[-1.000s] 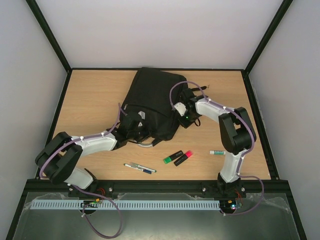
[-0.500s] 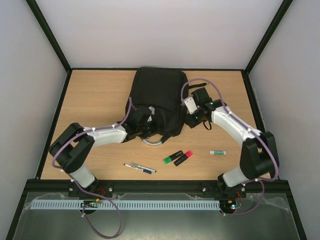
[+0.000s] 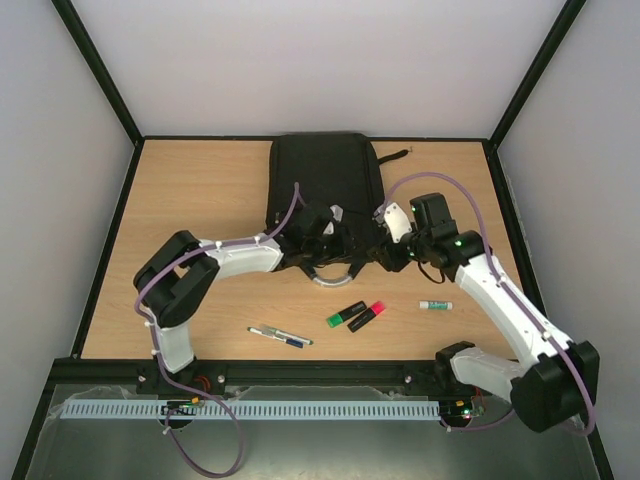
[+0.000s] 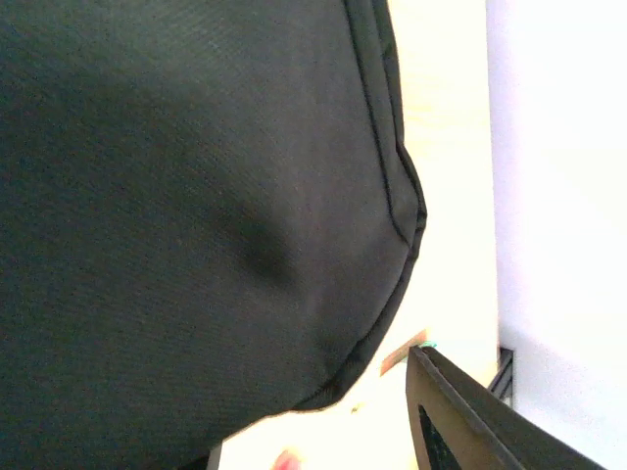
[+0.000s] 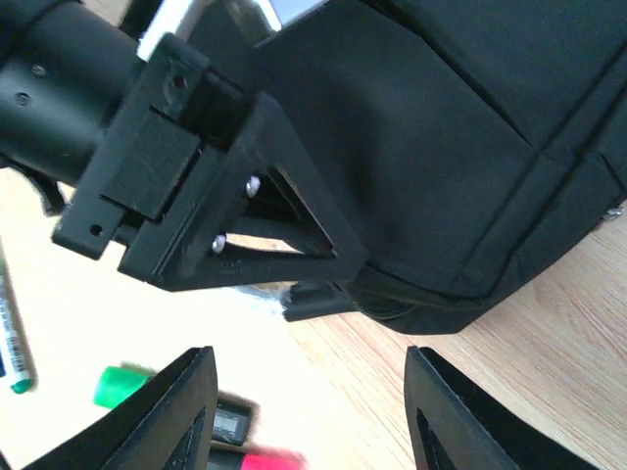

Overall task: Pack the student bag
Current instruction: Zip the student bag at the center of the board, then pick up the stationery from the center of the board.

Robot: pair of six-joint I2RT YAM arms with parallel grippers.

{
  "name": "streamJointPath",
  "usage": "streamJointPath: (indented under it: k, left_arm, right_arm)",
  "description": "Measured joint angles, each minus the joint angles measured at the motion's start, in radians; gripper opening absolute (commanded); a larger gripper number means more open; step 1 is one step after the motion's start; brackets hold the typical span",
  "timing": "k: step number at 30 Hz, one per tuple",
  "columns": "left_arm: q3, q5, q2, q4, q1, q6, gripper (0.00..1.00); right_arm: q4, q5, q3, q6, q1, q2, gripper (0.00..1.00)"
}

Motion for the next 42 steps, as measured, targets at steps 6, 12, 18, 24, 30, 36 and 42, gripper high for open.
streamJointPath:
  k: [6,12,18,24,30,36,42]
  left_arm:
    - [0.007,0.011,-0.079,-0.117,-0.003,0.163,0.81]
    - [-0.007,0.001,-0.275,-0.212,-0.003,0.326,0.99]
    - [-0.056,-0.086,-0.462,-0.314,-0.004,0.493,0.99]
    - [-0.139,-0.26,-0.593,-0.396,-0.003,0.576,0.99]
    - [-0.18,-0.356,-0.61,-0.47,0.004,0.61,0.99]
    - [-0.242,-0.362,-0.686,-0.521,0.008,0.617,0.99]
    - [-0.222,-0.457,-0.7,-0.645,0.02,0.547,0.99]
  right_arm:
    - [0.075,-0.047,-0.108,0.01,0.0,-0.141,0.58]
    - [0.138,-0.046,-0.207,0.01,0.0,-0.2,1.0]
    - [0.171,0.001,-0.281,-0.014,0.0,-0.268,0.99]
    - [0.213,0.034,-0.303,-0.026,0.0,-0.278,0.99]
    - [0.209,-0.008,-0.306,-0.055,0.0,-0.227,0.99]
    - [0.212,0.058,-0.306,-0.053,0.001,-0.246,1.0]
    - [0.257,0.144,-0.348,-0.059,0.0,-0.299,1.0]
